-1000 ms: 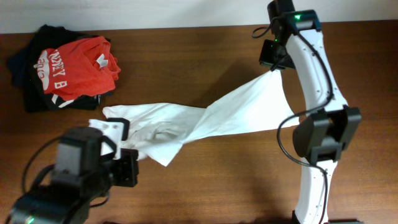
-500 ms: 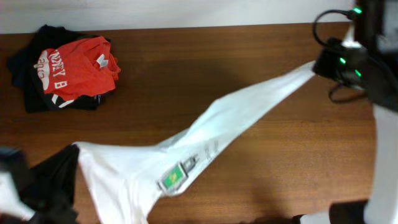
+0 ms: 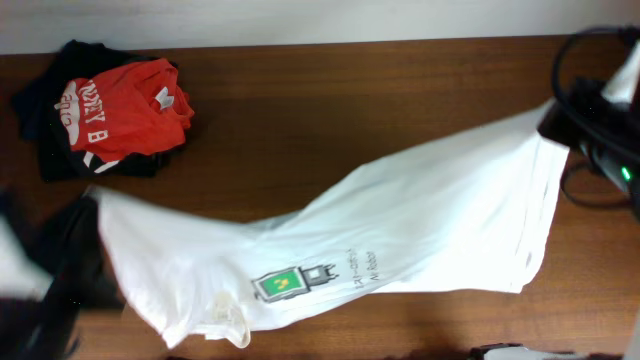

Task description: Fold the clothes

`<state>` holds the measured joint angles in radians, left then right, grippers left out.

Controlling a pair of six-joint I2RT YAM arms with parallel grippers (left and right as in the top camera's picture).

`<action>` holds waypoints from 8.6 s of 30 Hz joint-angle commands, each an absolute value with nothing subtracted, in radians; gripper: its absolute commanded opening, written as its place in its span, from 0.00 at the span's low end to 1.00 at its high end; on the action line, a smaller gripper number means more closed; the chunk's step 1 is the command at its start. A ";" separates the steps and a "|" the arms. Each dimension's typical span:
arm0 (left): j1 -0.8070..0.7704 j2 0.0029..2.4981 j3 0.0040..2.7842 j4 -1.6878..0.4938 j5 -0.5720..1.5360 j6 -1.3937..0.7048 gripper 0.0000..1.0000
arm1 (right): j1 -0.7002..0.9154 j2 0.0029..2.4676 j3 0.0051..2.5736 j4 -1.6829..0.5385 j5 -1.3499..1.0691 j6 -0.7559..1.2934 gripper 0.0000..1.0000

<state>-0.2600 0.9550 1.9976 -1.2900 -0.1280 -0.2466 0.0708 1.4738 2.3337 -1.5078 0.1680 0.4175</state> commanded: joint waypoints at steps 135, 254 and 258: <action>-0.154 1.504 1.277 -1.016 0.018 -0.344 0.00 | -0.505 1.219 1.000 -1.288 0.087 0.645 0.09; 0.000 1.898 1.083 -0.482 0.019 -0.125 0.00 | -0.228 1.628 0.997 -0.967 -0.173 0.374 0.24; 0.017 1.915 1.083 -0.479 -0.066 -0.126 0.01 | -0.228 1.628 0.997 -0.960 -0.145 0.374 0.24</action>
